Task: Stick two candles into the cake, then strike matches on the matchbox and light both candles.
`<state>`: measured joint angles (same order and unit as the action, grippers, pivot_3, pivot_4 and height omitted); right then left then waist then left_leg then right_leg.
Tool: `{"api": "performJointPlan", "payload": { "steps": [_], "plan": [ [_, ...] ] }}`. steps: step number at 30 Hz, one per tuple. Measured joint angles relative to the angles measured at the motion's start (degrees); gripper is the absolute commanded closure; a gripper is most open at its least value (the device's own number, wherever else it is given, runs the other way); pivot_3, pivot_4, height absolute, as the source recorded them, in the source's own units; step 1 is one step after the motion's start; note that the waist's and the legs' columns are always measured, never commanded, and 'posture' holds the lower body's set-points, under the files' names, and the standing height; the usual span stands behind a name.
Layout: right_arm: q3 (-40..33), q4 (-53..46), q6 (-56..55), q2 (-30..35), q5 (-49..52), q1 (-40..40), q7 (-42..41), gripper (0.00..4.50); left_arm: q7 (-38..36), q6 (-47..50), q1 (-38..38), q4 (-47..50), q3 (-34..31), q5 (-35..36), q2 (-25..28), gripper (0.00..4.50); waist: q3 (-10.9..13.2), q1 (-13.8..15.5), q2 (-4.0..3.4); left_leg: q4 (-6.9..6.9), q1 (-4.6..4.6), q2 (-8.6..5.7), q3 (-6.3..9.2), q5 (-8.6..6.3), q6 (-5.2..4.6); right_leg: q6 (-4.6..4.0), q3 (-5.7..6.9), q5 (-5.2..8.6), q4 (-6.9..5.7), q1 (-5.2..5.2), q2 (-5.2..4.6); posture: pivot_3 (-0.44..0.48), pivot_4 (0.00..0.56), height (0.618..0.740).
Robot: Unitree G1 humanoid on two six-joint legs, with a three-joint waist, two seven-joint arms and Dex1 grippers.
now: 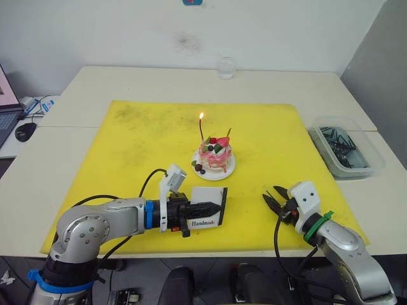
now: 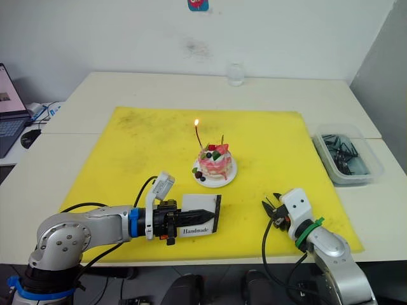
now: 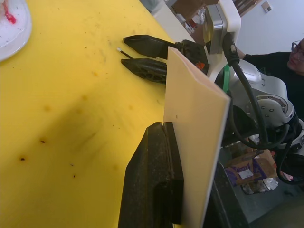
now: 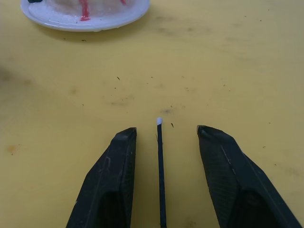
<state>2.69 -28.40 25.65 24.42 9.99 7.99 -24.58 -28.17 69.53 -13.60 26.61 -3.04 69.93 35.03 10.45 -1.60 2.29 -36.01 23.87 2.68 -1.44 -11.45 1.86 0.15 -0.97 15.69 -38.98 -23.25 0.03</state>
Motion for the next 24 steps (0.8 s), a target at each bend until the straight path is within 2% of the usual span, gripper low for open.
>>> {"api": "performJointPlan", "payload": {
  "steps": [4,5,7,11,24],
  "plan": [
    [0.26,-0.01,-0.07,-0.34,-0.42,0.35,0.59,2.42,0.00,0.00,0.00,0.00,0.00,0.00,0.00,4.50,0.00,0.00,0.00,0.00,-0.01,0.00,0.01,0.00,0.00,0.00,0.00,0.00,-0.01,0.01,0.00,0.000,0.150,0.740],
    [0.28,-0.08,-0.14,-0.53,-0.42,0.58,0.88,2.58,0.00,-0.01,0.01,0.00,0.00,0.00,0.02,4.50,-0.01,0.00,0.01,0.00,-0.01,0.00,0.01,0.00,0.00,0.00,0.00,0.00,-0.01,0.02,0.00,0.000,0.150,0.740],
    [0.32,-0.23,-0.22,-0.71,-0.39,0.95,0.95,3.00,-0.01,-0.01,0.01,0.00,0.00,0.00,0.04,4.50,-0.02,0.01,0.01,0.00,-0.01,0.00,0.01,0.00,0.00,0.00,0.00,0.00,0.00,0.02,0.00,0.000,0.150,0.740],
    [0.66,-0.61,-0.32,-1.06,-0.36,1.51,0.98,4.41,-0.01,-0.02,0.02,0.01,0.00,0.00,0.11,4.50,-0.03,0.05,0.02,-0.01,-0.01,-0.01,0.00,0.00,0.00,0.00,0.00,0.00,0.00,0.02,-0.01,0.000,0.150,0.740],
    [0.78,-0.50,-0.48,-2.29,-0.96,1.58,1.55,4.46,-0.11,-0.01,0.01,0.00,0.00,0.00,0.24,4.50,-0.04,0.04,0.04,-0.01,-0.02,0.00,0.00,0.00,0.00,0.00,0.00,-0.01,-0.01,0.03,-0.02,0.000,0.150,0.740]
  ]
}}
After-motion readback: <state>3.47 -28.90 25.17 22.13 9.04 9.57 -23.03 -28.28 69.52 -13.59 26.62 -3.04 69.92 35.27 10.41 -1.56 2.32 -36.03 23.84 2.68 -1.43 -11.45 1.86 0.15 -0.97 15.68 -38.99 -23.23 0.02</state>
